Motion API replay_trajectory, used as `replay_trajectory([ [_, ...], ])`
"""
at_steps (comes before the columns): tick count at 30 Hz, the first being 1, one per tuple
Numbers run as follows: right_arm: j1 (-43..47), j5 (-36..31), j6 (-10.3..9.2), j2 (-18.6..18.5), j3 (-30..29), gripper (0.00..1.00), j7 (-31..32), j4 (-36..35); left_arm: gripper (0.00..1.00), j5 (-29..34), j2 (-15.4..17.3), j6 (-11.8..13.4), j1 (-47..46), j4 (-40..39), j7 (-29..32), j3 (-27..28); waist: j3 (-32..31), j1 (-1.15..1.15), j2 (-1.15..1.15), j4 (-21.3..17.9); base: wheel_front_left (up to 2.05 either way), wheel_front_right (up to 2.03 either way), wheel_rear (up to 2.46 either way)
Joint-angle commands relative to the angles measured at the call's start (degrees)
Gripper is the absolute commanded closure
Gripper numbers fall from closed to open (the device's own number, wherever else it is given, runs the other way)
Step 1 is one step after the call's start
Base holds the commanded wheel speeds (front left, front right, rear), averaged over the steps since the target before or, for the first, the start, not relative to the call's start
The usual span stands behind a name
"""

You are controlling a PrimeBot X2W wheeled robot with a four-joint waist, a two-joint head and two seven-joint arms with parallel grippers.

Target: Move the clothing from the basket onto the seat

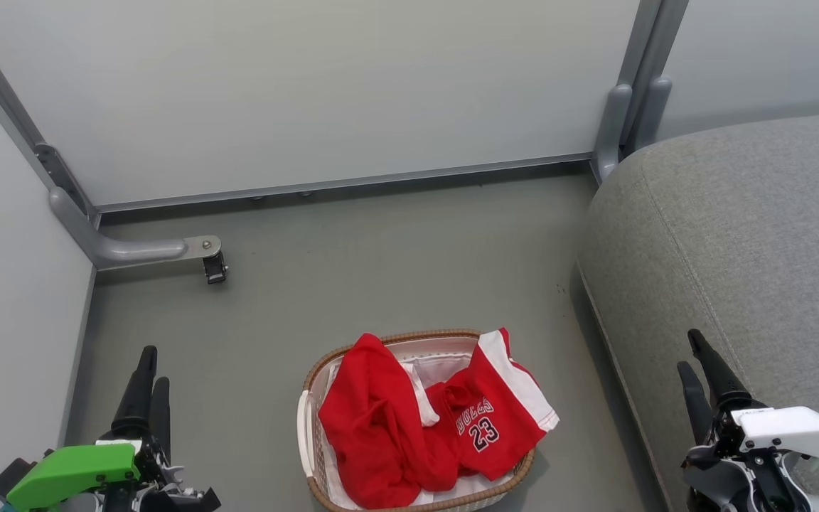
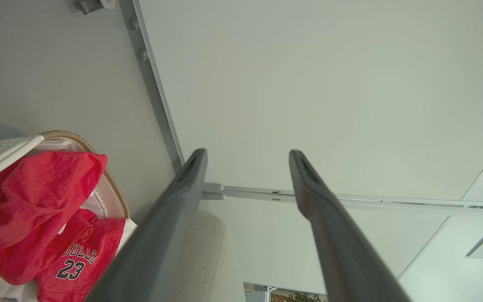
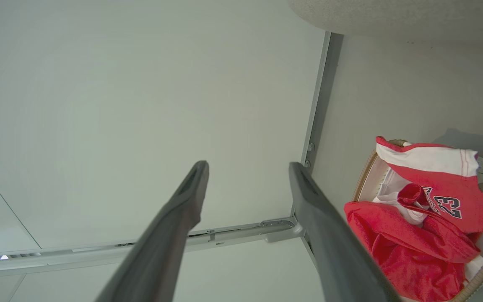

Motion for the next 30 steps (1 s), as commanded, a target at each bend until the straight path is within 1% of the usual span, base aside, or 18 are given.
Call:
replay_trajectory([
  [1,-1.0,-0.9,0.01,-0.6,0.6,0.00,-0.8,-1.1,0.00,0.9,0.5,-0.1,-0.9,-1.0,-0.7,-0.2,0.0,0.00,0.00,0.0,0.00,0.00,0.00],
  [5,-1.3,-2.6,0.01,-1.1,1.9,0.00,-2.0,-1.0,0.00,3.0,1.3,-0.2,-0.8,-0.8,-2.0,-1.0,0.1,0.00,0.00,0.0,0.00,0.00,0.00],
  [9,-1.8,-5.6,0.01,-1.4,2.4,0.00,-3.1,-1.1,0.00,6.6,1.7,-0.2,-1.0,-0.7,-3.1,-1.0,0.2,0.00,0.00,0.0,0.00,0.00,0.00],
  [19,-3.3,-15.8,0.02,-1.8,4.0,0.00,-5.6,-1.3,0.00,16.7,2.8,-0.2,-1.4,-0.6,-5.6,-2.4,0.6,0.00,0.00,-0.1,0.00,0.00,0.00],
  [30,-6.6,-28.1,0.02,-2.5,5.7,0.00,-8.1,0.4,0.00,26.7,4.8,-0.3,-3.0,0.2,-8.1,-5.3,1.1,0.00,0.00,-0.1,0.00,0.00,0.00],
])
